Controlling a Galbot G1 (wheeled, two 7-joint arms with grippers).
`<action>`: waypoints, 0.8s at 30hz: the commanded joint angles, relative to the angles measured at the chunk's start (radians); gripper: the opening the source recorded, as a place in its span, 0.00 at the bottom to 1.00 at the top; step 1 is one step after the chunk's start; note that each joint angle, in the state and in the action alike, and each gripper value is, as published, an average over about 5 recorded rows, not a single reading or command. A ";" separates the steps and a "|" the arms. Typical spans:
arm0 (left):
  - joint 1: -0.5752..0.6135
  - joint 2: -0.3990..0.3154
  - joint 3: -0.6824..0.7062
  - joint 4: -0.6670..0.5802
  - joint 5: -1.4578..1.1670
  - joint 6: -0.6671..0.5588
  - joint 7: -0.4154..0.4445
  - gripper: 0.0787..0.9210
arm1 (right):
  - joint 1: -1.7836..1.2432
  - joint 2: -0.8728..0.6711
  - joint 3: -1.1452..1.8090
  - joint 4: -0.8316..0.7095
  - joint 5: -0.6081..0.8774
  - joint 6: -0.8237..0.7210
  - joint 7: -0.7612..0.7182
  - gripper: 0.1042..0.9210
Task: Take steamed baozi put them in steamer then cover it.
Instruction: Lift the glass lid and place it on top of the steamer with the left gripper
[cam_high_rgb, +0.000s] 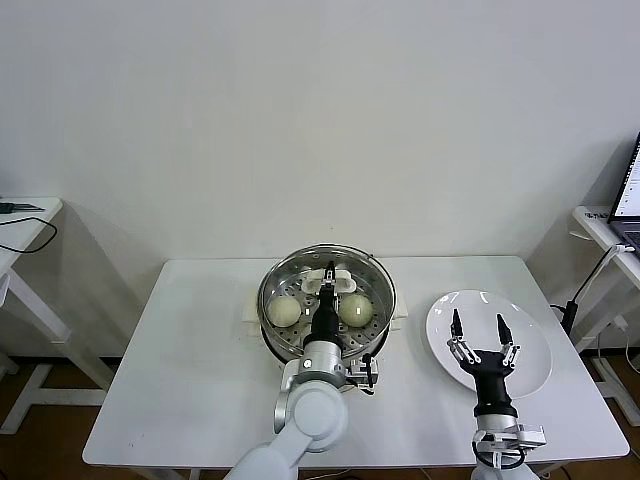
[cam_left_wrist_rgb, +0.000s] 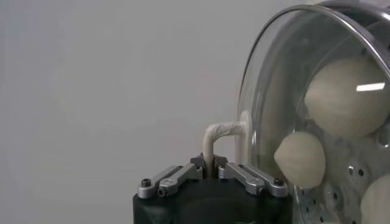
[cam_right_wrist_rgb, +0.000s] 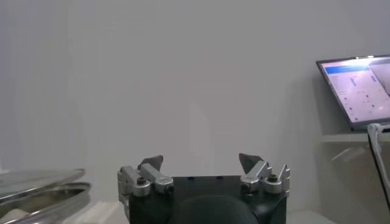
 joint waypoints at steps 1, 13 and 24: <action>0.002 -0.002 -0.005 0.015 0.005 -0.016 -0.009 0.13 | 0.001 0.000 0.000 -0.005 -0.001 0.002 -0.001 0.88; 0.002 0.002 -0.011 0.019 -0.001 -0.024 -0.014 0.13 | 0.001 0.002 -0.007 -0.005 -0.008 0.003 -0.002 0.88; 0.004 0.004 -0.023 0.035 -0.004 -0.031 -0.025 0.13 | -0.002 0.001 -0.008 -0.003 -0.010 0.004 -0.004 0.88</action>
